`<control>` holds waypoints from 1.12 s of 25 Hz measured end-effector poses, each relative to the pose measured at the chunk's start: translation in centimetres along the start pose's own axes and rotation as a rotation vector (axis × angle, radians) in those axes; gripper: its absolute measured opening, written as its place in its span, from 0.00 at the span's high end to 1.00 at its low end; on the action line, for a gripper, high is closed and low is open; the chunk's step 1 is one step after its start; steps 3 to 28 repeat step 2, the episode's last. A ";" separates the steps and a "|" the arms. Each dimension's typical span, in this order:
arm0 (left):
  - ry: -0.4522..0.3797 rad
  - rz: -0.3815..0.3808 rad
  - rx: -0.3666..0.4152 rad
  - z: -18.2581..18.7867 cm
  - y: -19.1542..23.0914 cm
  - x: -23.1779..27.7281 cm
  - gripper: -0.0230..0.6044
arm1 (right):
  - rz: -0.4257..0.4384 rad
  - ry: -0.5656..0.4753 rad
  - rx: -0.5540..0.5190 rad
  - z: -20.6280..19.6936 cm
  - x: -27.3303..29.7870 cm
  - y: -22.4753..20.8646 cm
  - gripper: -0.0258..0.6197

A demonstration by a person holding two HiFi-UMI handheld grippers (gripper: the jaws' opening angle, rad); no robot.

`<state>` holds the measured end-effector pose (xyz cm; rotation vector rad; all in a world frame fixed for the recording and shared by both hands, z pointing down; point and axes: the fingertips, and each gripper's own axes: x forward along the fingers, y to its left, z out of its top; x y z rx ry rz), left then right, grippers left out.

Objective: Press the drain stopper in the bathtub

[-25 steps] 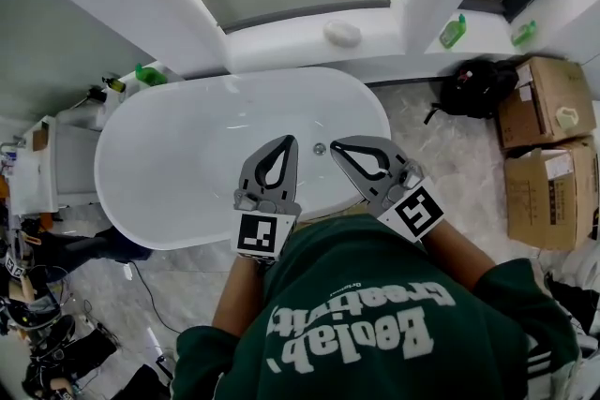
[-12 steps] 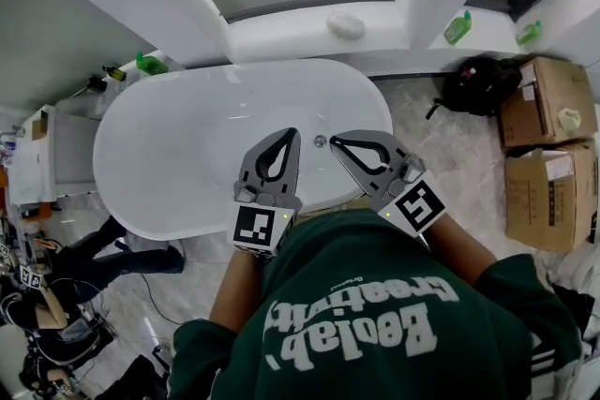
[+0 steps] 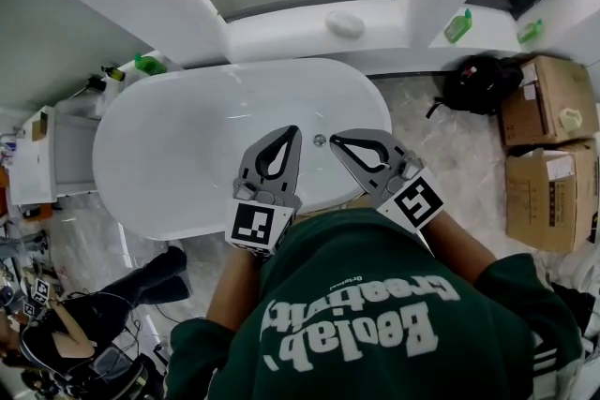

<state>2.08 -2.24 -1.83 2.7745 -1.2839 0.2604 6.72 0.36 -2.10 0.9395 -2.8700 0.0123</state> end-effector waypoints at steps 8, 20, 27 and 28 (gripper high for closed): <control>0.000 -0.005 0.008 0.2 -0.1 0.5 0.96 | -0.001 -0.001 0.001 0.0 -0.1 -0.3 0.94; 0.000 -0.005 0.008 0.2 -0.1 0.5 0.96 | -0.001 -0.001 0.001 0.0 -0.1 -0.3 0.94; 0.000 -0.005 0.008 0.2 -0.1 0.5 0.96 | -0.001 -0.001 0.001 0.0 -0.1 -0.3 0.94; 0.000 -0.005 0.008 0.2 -0.1 0.5 0.96 | -0.001 -0.001 0.001 0.0 -0.1 -0.3 0.94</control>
